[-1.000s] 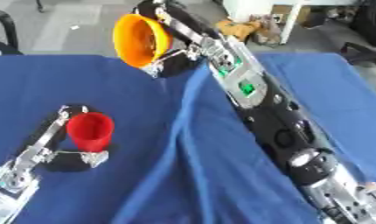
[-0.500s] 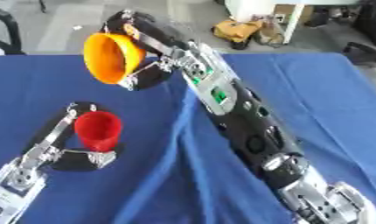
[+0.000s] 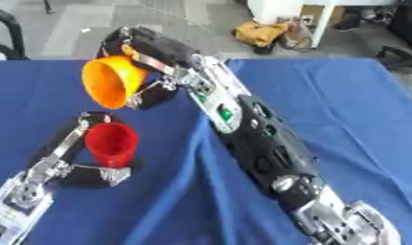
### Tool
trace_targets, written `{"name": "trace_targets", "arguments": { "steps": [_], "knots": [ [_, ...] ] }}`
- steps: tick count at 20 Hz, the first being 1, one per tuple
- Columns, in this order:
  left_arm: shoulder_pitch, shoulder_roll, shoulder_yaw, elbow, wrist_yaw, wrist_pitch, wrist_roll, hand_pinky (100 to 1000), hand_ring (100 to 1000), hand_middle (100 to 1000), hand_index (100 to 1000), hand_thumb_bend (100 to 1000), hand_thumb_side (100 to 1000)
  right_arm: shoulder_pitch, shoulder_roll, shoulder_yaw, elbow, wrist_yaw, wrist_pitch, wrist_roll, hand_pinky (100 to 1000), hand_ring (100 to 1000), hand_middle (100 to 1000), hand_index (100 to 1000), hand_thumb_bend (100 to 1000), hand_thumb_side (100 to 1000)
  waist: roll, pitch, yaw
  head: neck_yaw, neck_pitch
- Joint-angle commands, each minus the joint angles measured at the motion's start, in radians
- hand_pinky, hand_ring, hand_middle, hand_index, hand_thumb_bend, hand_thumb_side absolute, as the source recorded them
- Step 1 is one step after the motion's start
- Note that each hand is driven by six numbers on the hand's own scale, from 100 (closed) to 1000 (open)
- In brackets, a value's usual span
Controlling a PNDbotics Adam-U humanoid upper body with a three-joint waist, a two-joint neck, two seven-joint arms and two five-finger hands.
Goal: Pour the contents of one cup into another cup.
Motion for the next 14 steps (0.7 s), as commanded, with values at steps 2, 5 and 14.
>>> {"name": "trace_targets", "arguments": {
  "steps": [2,5,14],
  "knots": [
    [-0.018,0.003,0.006,-0.017,0.007,0.001,-0.001,377,408,396,607,398,100,-0.025,-0.009,0.000,-0.012,0.043,-0.018,-0.034,610,645,331,307,100,100,0.001,-0.017,-0.001,-0.002,-0.013],
    [-0.016,0.004,0.017,-0.013,0.015,0.004,0.012,377,408,396,607,397,100,-0.024,-0.020,0.001,-0.048,0.085,-0.038,-0.062,619,642,332,302,100,100,0.000,-0.018,-0.003,-0.001,-0.015],
    [-0.013,0.006,0.031,-0.015,0.029,0.008,0.030,378,408,395,606,397,100,-0.020,-0.032,0.010,-0.087,0.200,-0.069,-0.130,641,632,246,318,129,100,-0.002,-0.017,-0.005,0.001,-0.016]
  ]
}}
